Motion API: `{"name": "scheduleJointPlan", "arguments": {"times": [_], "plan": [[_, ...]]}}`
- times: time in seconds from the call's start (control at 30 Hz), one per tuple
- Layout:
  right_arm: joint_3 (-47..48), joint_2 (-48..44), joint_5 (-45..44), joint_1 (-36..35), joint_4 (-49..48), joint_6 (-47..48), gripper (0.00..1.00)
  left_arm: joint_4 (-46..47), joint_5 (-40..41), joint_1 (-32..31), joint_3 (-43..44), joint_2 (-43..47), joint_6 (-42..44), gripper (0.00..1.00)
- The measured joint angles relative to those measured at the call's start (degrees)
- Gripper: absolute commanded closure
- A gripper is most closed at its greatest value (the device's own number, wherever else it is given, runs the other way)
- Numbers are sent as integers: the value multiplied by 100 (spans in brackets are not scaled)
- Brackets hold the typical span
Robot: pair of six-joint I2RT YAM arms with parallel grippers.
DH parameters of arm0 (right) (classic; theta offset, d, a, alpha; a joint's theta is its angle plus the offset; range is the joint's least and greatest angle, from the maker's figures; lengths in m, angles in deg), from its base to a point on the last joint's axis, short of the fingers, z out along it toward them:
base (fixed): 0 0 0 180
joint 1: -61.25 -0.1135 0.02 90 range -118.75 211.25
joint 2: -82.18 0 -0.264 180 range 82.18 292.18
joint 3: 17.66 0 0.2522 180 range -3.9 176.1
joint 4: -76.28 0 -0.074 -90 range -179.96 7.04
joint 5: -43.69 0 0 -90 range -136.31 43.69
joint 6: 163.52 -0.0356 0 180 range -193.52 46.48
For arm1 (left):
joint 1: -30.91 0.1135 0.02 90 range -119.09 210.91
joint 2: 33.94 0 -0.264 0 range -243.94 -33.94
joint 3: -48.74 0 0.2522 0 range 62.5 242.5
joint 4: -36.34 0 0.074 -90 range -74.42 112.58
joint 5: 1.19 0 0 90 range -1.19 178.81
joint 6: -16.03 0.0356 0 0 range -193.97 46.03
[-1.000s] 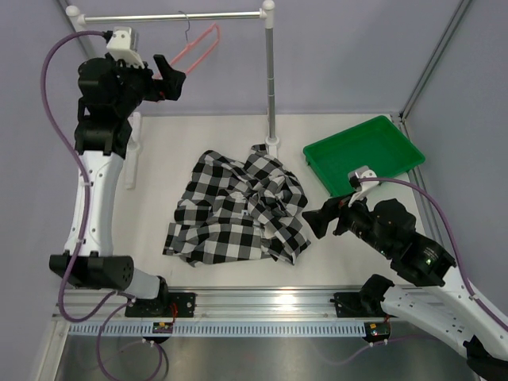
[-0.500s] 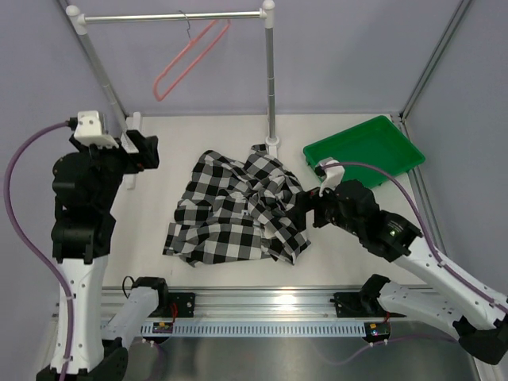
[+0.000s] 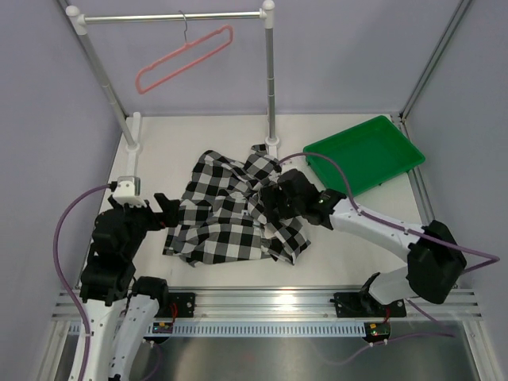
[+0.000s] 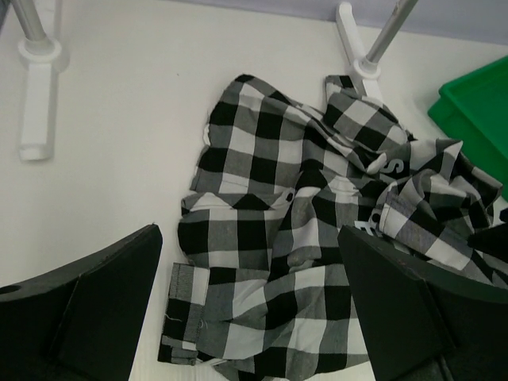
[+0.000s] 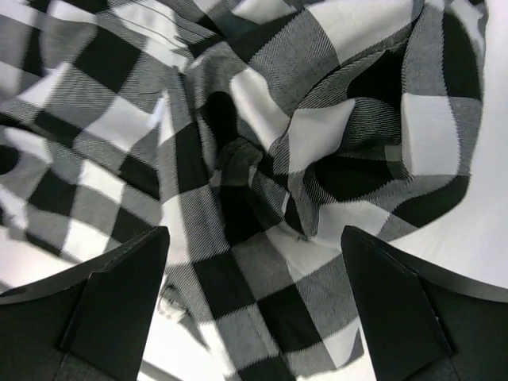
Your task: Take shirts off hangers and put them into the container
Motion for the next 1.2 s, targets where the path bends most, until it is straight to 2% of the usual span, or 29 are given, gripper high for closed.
{"name": "scheduleJointPlan", "arguments": {"times": [0.23,0.33,0.4,0.43,0.57,0.6,0.67,0.7,0.77,0.93,1.07,1.2], "plan": [[15,1237,-264,0,-326,-278,1,46,435,-267,-713,560,-131,1],[76,1585,-323,0,-332,-348,6,188,570,-306,-883,625,-151,1],[131,1753,-363,0,-339,-369,17,221,614,-317,-962,627,-157,1],[155,1816,-385,0,-341,-376,28,243,643,-330,-1001,627,-157,1],[225,1919,-444,0,-343,-391,55,278,675,-378,-1023,629,-157,1],[247,1930,-461,0,-341,-387,69,295,682,-393,-1025,629,-157,1],[280,1934,-507,2,-328,-378,81,323,684,-424,-1025,634,-157,1],[291,1934,-566,2,-321,-376,91,332,684,-437,-1025,634,-157,1],[295,1930,-688,2,-291,-356,100,332,684,-459,-1025,634,-157,1],[308,1679,-1069,7,31,-238,100,334,682,-483,-1025,634,-157,1],[509,1012,-1486,66,503,-39,100,334,682,-509,-1025,636,-160,1],[1110,319,-1880,345,920,205,100,334,682,-527,-1025,636,-160,1]]}}
